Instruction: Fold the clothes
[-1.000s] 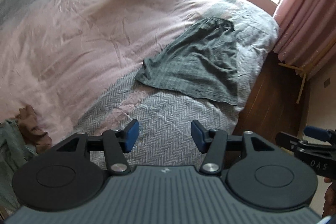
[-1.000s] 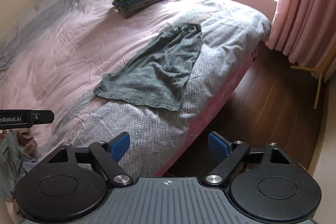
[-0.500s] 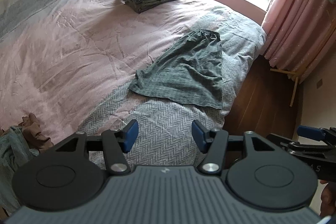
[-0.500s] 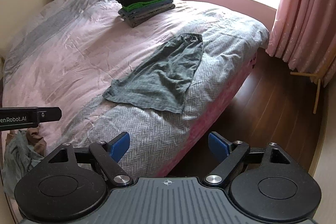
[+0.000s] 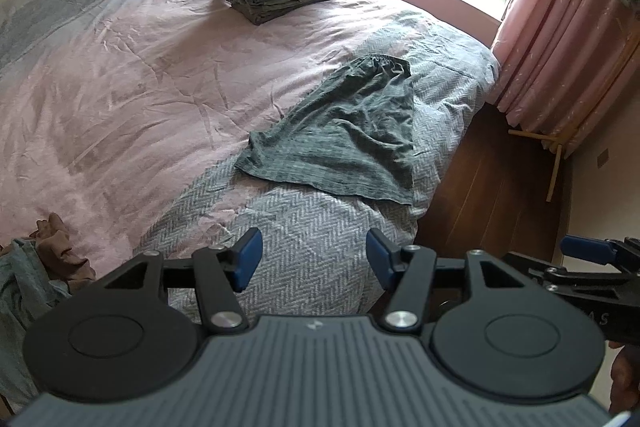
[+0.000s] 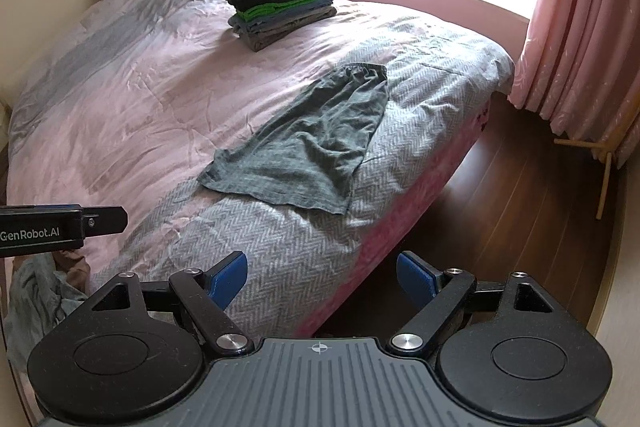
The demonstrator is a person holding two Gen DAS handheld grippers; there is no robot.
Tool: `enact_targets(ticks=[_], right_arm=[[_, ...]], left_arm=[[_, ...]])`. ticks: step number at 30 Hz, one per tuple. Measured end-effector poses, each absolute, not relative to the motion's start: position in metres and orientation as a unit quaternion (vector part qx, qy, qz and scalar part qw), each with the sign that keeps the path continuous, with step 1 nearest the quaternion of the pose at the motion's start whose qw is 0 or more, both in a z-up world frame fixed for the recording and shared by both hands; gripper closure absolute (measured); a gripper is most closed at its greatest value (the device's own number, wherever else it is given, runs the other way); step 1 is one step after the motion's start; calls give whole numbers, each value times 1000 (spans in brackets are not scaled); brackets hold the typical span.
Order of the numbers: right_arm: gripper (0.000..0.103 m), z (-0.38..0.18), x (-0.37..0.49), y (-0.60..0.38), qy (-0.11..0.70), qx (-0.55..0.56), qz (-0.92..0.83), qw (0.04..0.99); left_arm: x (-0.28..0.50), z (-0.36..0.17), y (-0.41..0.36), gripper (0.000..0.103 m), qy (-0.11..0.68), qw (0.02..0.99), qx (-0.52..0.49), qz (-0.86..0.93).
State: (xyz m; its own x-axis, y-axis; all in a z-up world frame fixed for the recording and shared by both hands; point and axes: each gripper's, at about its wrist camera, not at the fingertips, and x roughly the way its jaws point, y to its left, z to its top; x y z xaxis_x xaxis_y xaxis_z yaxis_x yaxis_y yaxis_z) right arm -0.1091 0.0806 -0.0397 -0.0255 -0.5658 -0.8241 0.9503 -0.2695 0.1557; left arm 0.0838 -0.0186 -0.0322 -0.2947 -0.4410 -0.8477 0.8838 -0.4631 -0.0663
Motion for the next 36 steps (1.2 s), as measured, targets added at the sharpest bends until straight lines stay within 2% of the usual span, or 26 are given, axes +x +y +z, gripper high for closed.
enact_targets(ticks=[17,20,27,30,36], right_arm=[[18,-70,-131,48,247,450,-663,545],[18,-82,-147,35,218,469,-658,548],[19,-135,-206,0,74,550,-619,556],[38,-163,-223,-17,35,573,-603,554],[38,-218,-241,-43,4,595,-590,545]], left_arm=[[90,-75,-69,49,311,442,418,-730],[85,-86,-93,49,312,436,421,-732],[86,-127,-163,54,342,405,410,-742],[88,-152,-195,58,363,388,405,-744],[107,-198,-241,58,400,376,390,-740]])
